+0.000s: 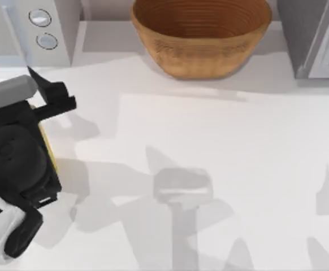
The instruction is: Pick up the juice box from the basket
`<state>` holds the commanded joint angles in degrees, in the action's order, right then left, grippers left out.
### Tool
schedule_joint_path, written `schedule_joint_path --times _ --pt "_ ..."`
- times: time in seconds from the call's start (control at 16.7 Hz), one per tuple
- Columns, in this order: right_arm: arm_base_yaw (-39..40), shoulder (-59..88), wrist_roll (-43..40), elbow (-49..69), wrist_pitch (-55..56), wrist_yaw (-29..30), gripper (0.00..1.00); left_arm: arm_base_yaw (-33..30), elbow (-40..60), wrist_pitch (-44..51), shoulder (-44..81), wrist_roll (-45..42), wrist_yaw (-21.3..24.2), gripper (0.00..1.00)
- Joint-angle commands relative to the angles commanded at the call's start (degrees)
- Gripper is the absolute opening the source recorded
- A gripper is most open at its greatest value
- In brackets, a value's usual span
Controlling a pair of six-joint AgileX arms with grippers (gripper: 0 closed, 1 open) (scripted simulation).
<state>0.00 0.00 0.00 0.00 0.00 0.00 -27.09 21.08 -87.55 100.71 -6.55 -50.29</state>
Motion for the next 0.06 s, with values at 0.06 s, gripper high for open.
schedule_joint_path --times 0.06 --pt "0.0 0.0 0.0 0.0 0.0 0.0 1.00 0.0 0.0 0.0 0.0 0.0 0.0 1.00"
